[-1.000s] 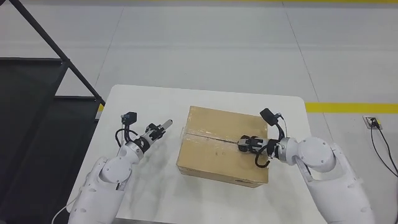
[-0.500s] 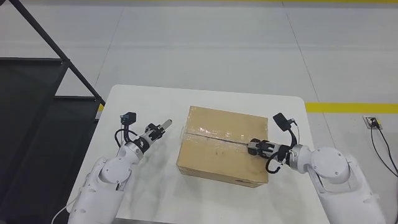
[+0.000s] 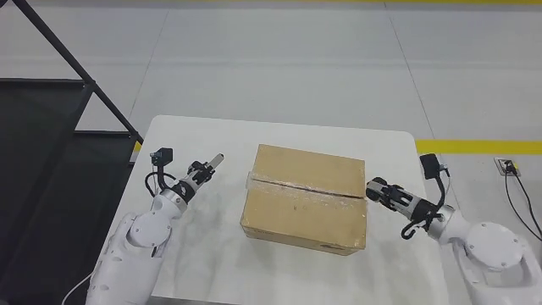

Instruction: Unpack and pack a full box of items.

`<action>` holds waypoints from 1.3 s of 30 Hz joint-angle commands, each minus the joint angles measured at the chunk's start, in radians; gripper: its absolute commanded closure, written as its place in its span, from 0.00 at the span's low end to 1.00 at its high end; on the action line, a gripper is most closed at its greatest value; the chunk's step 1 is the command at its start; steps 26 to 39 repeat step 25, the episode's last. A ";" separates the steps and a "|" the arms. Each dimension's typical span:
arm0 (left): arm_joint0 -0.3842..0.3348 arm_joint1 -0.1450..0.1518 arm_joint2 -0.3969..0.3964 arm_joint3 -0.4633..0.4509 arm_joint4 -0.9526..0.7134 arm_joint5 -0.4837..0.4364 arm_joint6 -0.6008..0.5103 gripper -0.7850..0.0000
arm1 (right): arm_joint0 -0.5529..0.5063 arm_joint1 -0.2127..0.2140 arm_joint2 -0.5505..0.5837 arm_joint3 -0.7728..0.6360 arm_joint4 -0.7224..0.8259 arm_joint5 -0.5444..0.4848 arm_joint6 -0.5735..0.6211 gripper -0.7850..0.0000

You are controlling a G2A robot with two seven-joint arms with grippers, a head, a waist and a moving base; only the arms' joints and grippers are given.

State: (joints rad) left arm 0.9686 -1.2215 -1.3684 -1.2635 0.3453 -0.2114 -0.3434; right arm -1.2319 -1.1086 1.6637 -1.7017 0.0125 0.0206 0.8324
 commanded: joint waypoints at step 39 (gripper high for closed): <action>0.019 -0.002 -0.003 -0.036 -0.003 0.028 0.043 0.00 | -0.053 -0.003 0.132 0.130 0.200 -0.305 -0.147 0.01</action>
